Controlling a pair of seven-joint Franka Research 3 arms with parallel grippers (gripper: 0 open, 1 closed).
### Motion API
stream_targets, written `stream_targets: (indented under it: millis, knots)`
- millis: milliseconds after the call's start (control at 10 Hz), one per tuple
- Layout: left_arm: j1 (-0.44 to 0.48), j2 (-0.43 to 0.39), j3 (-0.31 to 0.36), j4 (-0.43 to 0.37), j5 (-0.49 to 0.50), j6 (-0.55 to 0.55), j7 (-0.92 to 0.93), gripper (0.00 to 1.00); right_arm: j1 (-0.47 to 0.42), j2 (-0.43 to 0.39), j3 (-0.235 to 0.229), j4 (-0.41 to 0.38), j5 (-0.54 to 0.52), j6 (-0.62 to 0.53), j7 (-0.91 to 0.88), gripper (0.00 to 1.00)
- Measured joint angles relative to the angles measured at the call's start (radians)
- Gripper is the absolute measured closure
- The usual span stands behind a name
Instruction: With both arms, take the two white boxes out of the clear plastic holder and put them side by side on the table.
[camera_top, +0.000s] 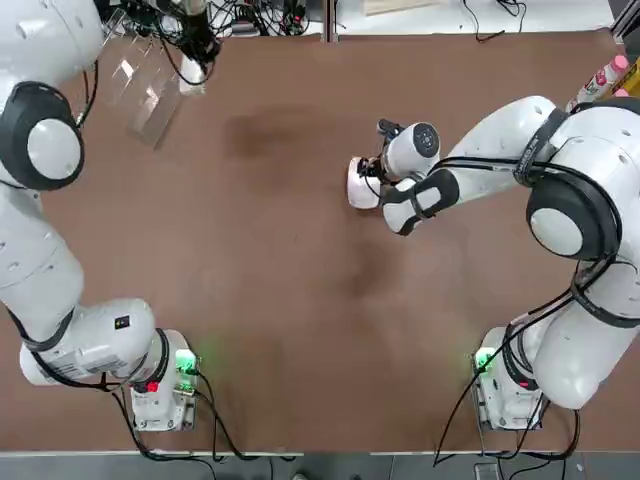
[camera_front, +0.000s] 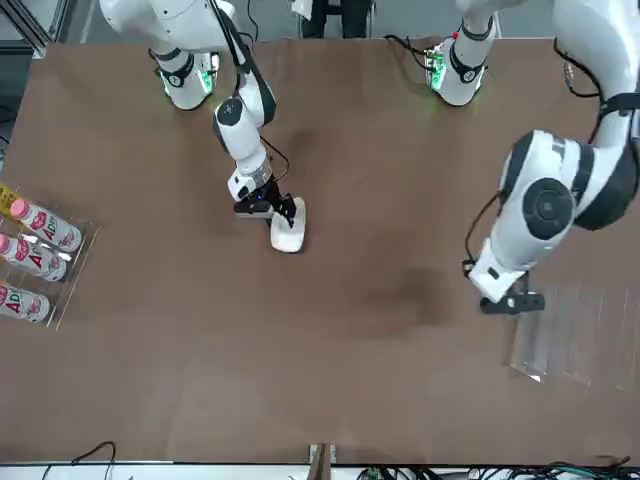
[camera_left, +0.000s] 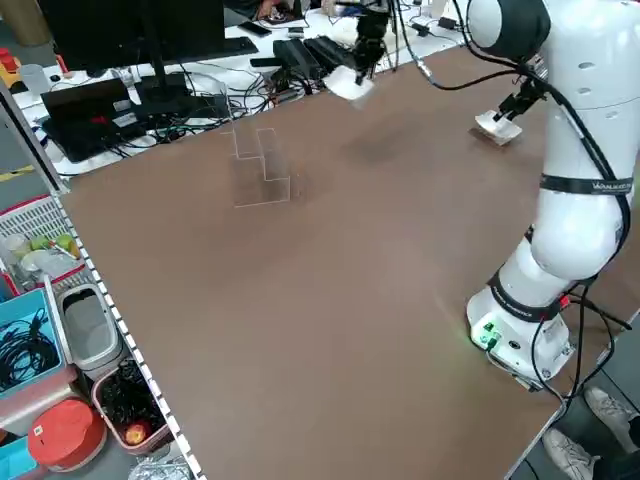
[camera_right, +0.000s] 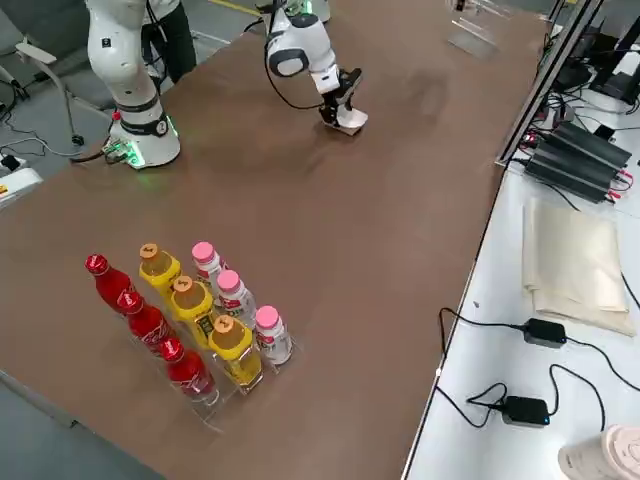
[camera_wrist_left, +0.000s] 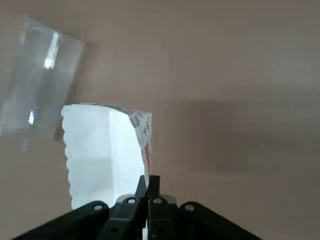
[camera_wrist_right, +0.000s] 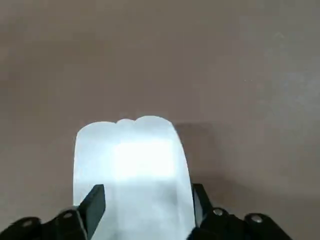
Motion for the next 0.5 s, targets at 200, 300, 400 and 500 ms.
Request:
stream_targets:
  millis: [200, 300, 400, 500]
  knots:
    - [-0.054, 0.01, -0.014, -0.001, -0.026, -0.001, -0.108, 0.98, 0.0, 0.005, -0.004, 0.0, 0.0, 0.0, 0.0, 0.21]
    - [-0.07, 0.011, -0.014, -0.001, -0.038, -0.001, -0.129, 0.98, 0.0, 0.007, -0.005, 0.001, 0.0, 0.0, 0.0, 0.23]
    - [-0.076, 0.011, -0.014, -0.001, -0.053, -0.001, -0.136, 0.98, 0.0, 0.009, -0.006, 0.001, 0.0, 0.0, 0.0, 0.24]
    - [-0.075, 0.013, -0.014, -0.001, -0.066, -0.001, -0.14, 0.98, 0.0, 0.013, -0.01, 0.003, -0.001, 0.0, -0.001, 0.34]
